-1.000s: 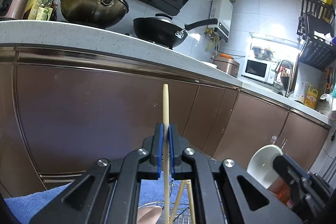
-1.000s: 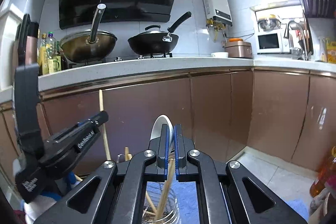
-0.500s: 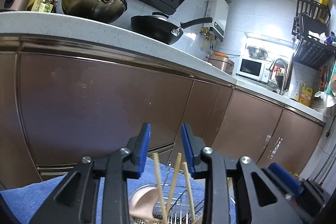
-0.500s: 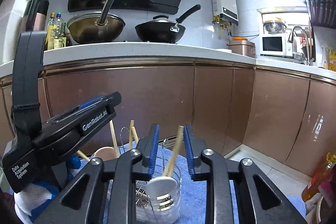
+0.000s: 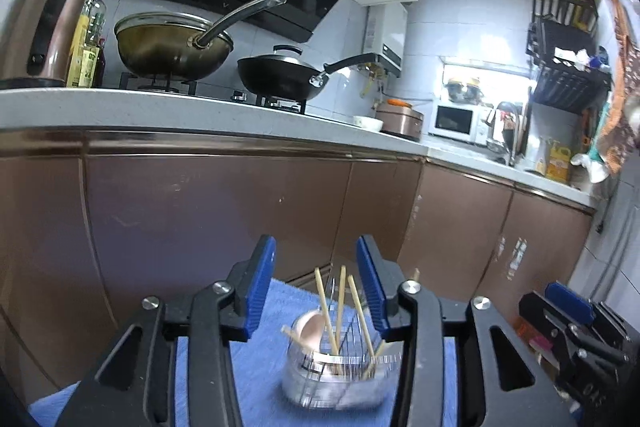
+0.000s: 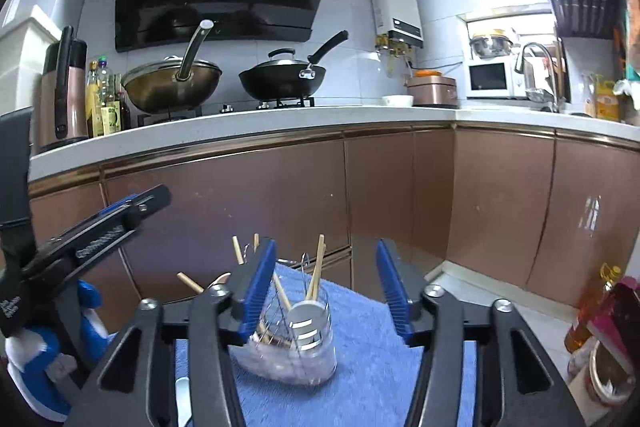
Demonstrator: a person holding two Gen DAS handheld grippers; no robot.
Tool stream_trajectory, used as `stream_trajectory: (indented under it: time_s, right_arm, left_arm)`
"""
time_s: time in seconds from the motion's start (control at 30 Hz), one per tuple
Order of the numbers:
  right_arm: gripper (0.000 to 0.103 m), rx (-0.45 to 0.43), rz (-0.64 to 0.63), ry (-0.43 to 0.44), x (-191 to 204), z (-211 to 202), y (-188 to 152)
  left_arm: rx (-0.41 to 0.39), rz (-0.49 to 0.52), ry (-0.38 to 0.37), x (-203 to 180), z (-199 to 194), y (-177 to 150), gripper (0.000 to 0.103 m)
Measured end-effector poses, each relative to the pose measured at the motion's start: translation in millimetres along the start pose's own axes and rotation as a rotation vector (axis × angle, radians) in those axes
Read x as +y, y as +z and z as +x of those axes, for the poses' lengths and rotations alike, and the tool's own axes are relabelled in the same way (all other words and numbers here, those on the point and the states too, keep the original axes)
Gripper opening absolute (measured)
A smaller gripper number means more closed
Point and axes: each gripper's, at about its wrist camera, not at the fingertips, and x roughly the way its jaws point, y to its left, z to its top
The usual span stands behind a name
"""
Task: Organize utensils
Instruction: 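Open both grippers and withdraw them from the holder, then move both open grippers toward the last white spoon and chopstick on the towel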
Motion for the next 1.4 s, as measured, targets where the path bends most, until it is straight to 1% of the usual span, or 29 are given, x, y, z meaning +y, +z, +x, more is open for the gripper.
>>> stream_trajectory:
  time_s: [0.03,0.07,0.13,0.2,0.27,0.3,0.33,0.4,0.47,0.57,0.73,0.93,1.07,1.17,1.2,1.4]
  right_arm:
    - [0.064,0.005,0.012,0.000,1.2,-9.7,-1.1]
    - [0.067,0.010,0.019,0.000,2.0,-16.6,-2.4]
    - [0.079,0.022,0.030,0.001,3.7,-28.6,-5.7]
    - [0.084,0.029,0.038,-0.004,5.6,-41.9,-9.4]
    - [0.095,0.035,0.045,-0.007,7.9,-54.7,-12.1]
    - [0.098,0.036,0.050,-0.004,9.3,-62.2,-13.4]
    - [0.102,0.034,0.056,0.001,10.6,-70.0,-14.5]
    - [0.103,0.024,0.064,0.015,13.6,-82.9,-15.5]
    - [0.103,0.016,0.062,0.020,16.4,-93.5,-15.1]
    - [0.103,-0.010,0.053,0.030,24.5,-112.0,-14.0]
    - [0.103,-0.042,0.056,0.056,33.8,-136.9,-15.5]
    - [0.103,-0.024,0.058,0.062,38.9,-155.3,-20.2]
    - [0.103,-0.020,0.054,0.043,43.6,-168.1,-20.9]
    - [0.103,0.005,0.064,0.046,46.4,-174.0,-21.7]
    - [0.103,0.003,0.065,0.033,47.1,-175.2,-21.9]
    - [0.103,0.010,0.044,0.041,58.3,-184.1,-21.3]
  left_arm:
    - [0.016,0.014,-0.002,1.2,-9.2,0.9,0.042]
    - [0.031,0.024,-0.004,2.7,-17.2,1.7,0.043]
    - [0.053,0.036,-0.004,7.7,-35.8,1.3,0.045]
    - [0.060,0.049,0.007,12.8,-54.3,1.5,0.049]
    - [0.061,0.054,0.023,19.0,-73.2,2.0,0.056]
    - [0.060,0.054,0.029,23.2,-83.8,2.6,0.057]
    - [0.060,0.054,0.033,25.9,-90.3,2.9,0.058]
    - [0.056,0.055,0.044,32.4,-108.1,3.9,0.061]
    - [0.055,0.059,0.047,37.0,-117.9,8.1,0.064]
    - [0.056,0.074,0.058,40.4,-138.6,7.5,0.065]
    - [0.053,0.118,0.076,34.8,-167.7,4.7,0.065]
    - [0.047,0.146,0.090,28.7,-192.5,-0.4,0.065]
    - [0.041,0.148,0.098,29.9,-207.3,-0.5,0.066]
    - [0.029,0.151,0.106,31.8,-218.9,-0.3,0.066]
    - [0.026,0.151,0.109,33.1,-222.4,-0.8,0.066]
    - [0.011,0.149,0.132,40.9,-237.4,0.7,0.066]
